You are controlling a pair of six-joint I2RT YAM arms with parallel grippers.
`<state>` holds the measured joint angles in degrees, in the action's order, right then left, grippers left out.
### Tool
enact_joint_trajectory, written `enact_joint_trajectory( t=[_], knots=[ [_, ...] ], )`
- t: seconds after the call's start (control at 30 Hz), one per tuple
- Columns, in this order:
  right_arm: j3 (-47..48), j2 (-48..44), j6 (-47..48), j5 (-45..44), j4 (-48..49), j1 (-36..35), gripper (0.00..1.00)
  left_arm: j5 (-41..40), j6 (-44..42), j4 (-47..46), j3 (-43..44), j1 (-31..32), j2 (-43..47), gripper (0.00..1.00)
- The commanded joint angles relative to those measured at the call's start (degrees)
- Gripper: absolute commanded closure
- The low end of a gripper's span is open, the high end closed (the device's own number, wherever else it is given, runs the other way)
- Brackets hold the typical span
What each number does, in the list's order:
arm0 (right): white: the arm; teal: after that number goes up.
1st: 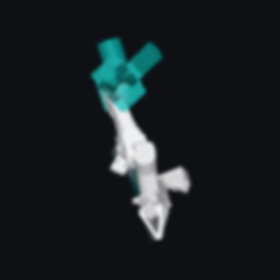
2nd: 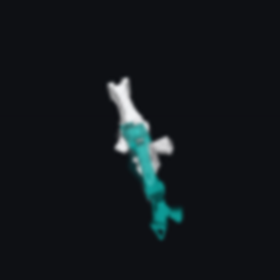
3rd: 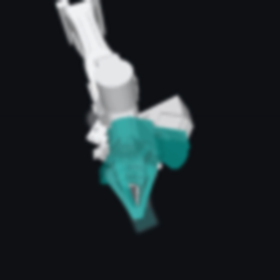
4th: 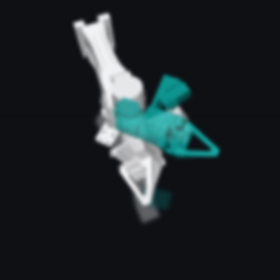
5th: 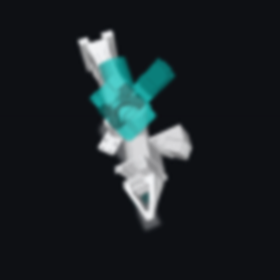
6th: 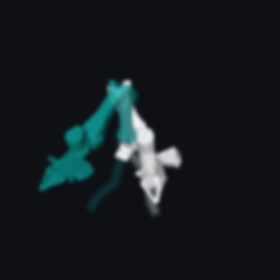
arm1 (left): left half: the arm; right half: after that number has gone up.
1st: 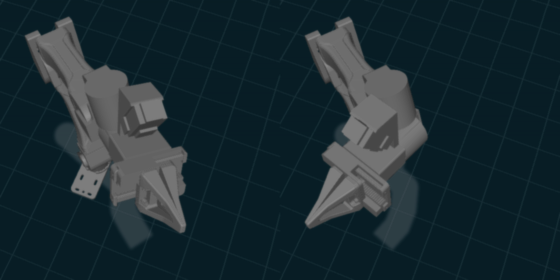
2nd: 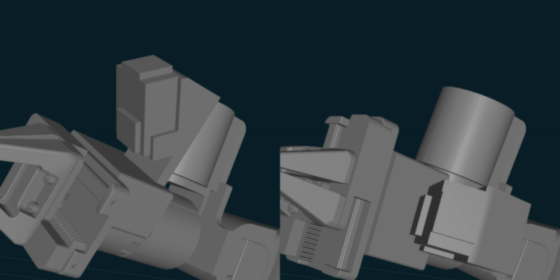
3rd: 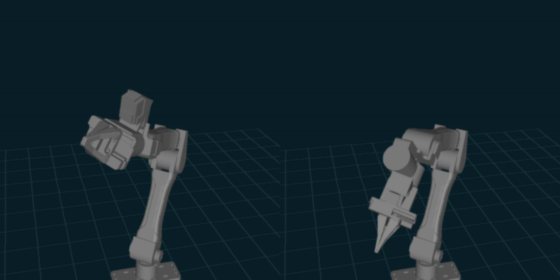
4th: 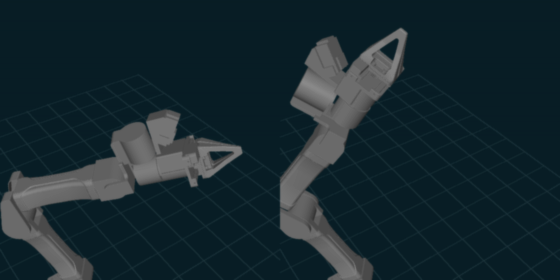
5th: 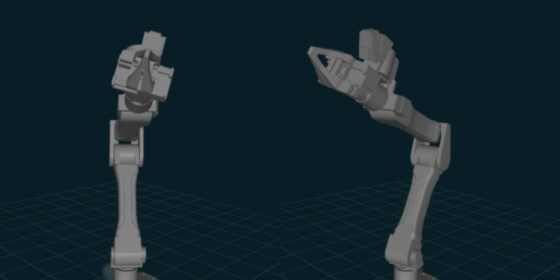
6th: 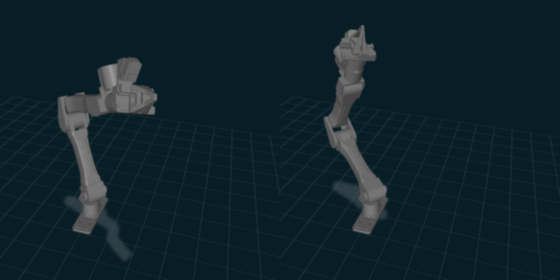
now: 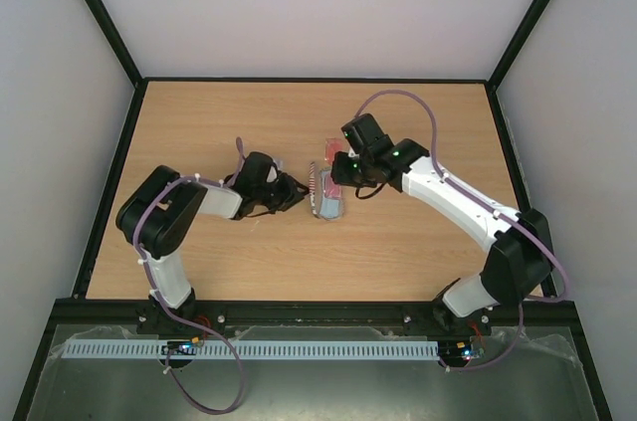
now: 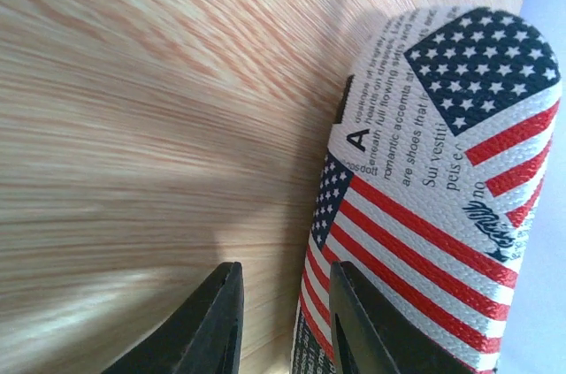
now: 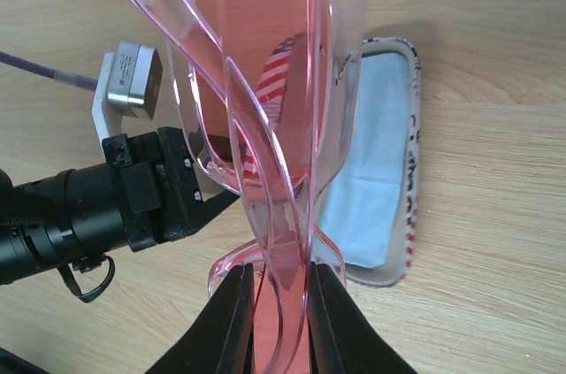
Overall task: Organize the sunglasses
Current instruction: Place the sunglasses in the sunglasses case.
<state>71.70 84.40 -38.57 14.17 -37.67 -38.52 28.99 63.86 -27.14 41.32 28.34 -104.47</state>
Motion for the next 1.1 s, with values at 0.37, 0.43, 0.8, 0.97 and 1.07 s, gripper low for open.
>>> enact_joint_trajectory(
  t=[0.37, 0.43, 0.8, 0.97, 1.07],
  knots=[
    [5.0, 11.5, 3.9, -1.4, -4.8, 1.0, 0.94, 0.5, 0.6, -3.3, 1.4, 1.9, 0.7, 0.71],
    [6.5, 12.7, 5.2, -1.8, -6.3, 1.4, 0.94, 0.5, 0.3, -2.9, 1.9, 1.7, 0.4, 0.71],
    [9.0, 17.1, 10.2, -0.6, -9.9, 3.0, 0.94, 0.5, -1.2, -0.2, 5.5, 1.3, -0.6, 0.70],
    [6.4, 17.7, 8.0, -0.6, -6.6, 3.6, 0.94, 0.5, -1.1, -0.3, 5.0, 1.6, 0.2, 0.69],
    [4.8, 18.0, 5.9, -0.4, -4.4, 3.7, 0.94, 0.3, -0.8, -0.6, 4.7, 2.1, 0.6, 0.69]
  ],
)
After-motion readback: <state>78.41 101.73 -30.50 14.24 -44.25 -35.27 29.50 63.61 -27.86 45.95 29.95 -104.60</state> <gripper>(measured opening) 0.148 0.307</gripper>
